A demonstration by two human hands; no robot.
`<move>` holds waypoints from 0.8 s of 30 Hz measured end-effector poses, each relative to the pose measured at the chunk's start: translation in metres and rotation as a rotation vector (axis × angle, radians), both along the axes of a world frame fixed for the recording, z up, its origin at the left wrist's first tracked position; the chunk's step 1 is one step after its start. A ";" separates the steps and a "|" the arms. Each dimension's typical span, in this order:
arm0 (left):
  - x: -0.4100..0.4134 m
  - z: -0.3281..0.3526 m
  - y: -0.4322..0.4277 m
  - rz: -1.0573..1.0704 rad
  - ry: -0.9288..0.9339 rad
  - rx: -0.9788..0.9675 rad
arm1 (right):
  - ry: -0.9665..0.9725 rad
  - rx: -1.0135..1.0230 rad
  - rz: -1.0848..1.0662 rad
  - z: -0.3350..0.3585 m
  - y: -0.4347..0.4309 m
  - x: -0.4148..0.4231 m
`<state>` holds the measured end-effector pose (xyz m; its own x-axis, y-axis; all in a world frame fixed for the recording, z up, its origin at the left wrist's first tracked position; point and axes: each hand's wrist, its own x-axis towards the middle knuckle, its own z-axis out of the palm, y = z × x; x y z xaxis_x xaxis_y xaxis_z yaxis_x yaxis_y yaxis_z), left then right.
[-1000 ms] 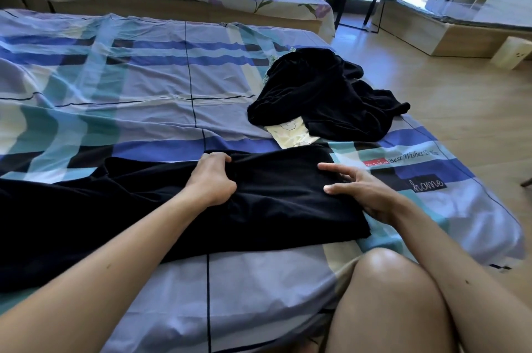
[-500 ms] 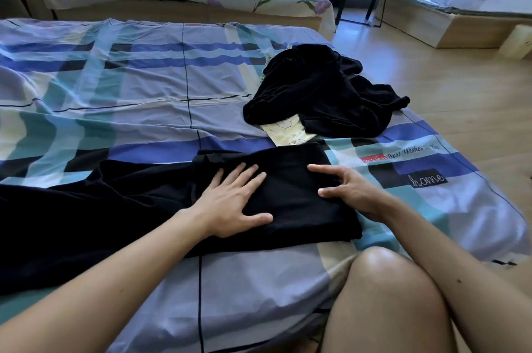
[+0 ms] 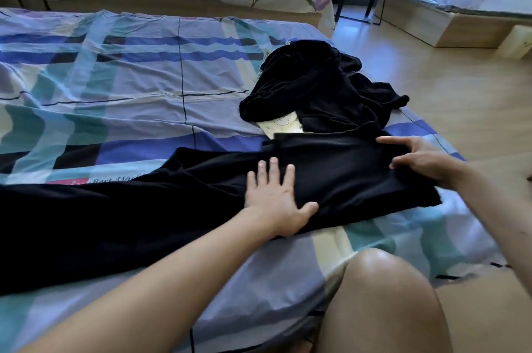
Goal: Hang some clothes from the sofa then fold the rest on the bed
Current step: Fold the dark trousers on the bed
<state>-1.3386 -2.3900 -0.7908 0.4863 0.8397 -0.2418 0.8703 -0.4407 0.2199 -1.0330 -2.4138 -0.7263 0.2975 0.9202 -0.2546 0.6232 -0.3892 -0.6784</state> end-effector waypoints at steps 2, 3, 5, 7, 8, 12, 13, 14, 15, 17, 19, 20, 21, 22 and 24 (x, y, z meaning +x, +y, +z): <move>0.029 0.002 -0.008 -0.047 -0.025 -0.010 | -0.141 -0.014 -0.066 0.006 -0.002 0.027; 0.040 0.004 -0.011 -0.075 -0.043 -0.016 | -0.211 -0.023 -0.103 0.009 -0.004 0.038; 0.052 0.007 -0.017 -0.133 -0.085 -0.030 | -0.305 -0.052 -0.177 0.007 -0.008 0.065; 0.043 0.006 -0.019 -0.167 -0.098 -0.013 | -0.485 -0.119 -0.162 -0.038 0.005 0.150; 0.033 0.005 -0.020 -0.185 -0.094 0.004 | -0.600 -0.124 -0.176 -0.061 0.014 0.189; -0.038 0.008 -0.009 -0.192 -0.060 0.134 | -0.706 -0.033 -0.207 -0.061 0.032 0.092; -0.061 0.011 -0.003 -0.170 -0.057 0.182 | -0.731 0.055 -0.132 -0.036 0.027 0.021; -0.085 0.014 0.004 -0.135 -0.052 0.222 | -0.645 0.158 -0.014 -0.023 0.028 -0.028; -0.109 0.016 0.012 -0.084 -0.046 0.241 | -0.467 0.192 0.105 -0.015 0.029 -0.066; -0.158 0.018 0.031 0.057 -0.017 0.225 | -0.243 0.070 0.397 -0.011 0.027 -0.125; -0.205 0.019 0.049 0.174 0.045 0.185 | -0.276 -0.020 0.635 -0.016 0.030 -0.169; -0.223 0.020 0.055 0.197 0.059 0.165 | -0.324 -0.016 0.696 -0.018 0.034 -0.184; -0.238 0.022 0.059 0.199 0.055 0.156 | -0.361 0.016 0.724 -0.019 0.038 -0.196; -0.248 0.024 0.062 0.187 0.065 0.154 | -0.373 0.051 0.717 -0.020 0.043 -0.203; -0.260 0.027 0.065 0.158 0.141 0.163 | -0.329 0.052 0.680 -0.021 0.057 -0.209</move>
